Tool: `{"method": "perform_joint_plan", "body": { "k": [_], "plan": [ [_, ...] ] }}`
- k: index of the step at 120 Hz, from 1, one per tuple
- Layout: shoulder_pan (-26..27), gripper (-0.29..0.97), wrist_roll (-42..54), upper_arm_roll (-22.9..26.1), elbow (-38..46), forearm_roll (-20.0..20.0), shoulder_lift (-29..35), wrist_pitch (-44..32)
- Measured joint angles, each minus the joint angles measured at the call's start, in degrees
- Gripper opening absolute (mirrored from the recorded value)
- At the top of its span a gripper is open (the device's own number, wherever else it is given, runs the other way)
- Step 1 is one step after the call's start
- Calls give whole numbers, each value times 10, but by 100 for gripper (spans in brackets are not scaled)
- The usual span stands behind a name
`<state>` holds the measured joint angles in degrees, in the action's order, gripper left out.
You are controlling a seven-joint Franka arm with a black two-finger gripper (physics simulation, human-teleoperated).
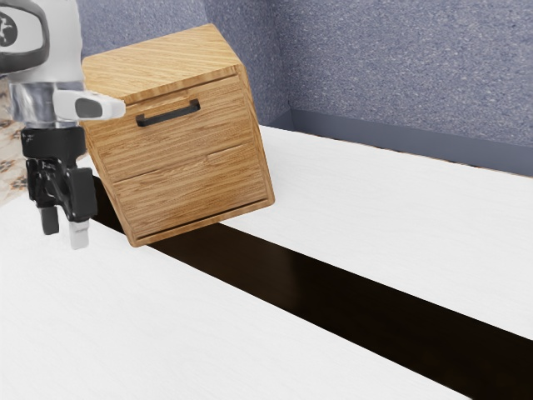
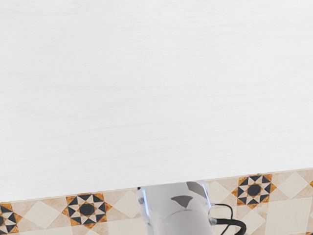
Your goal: Pull the drawer handle with one arm to open the drawer
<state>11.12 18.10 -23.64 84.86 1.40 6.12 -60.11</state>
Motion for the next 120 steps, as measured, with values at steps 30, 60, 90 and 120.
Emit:
{"method": "perform_joint_plan", "body": {
  "k": [30,60,90,120],
  "plan": [
    [9,68,131,-4,11,5,-20,-208],
    [-258,68,282,286,-129,56,-93,-270],
    [-267,68,419,301,-326,103,-270,-292],
    [-272,42,508,297,-355,125,-301,-311]
  ]
}}
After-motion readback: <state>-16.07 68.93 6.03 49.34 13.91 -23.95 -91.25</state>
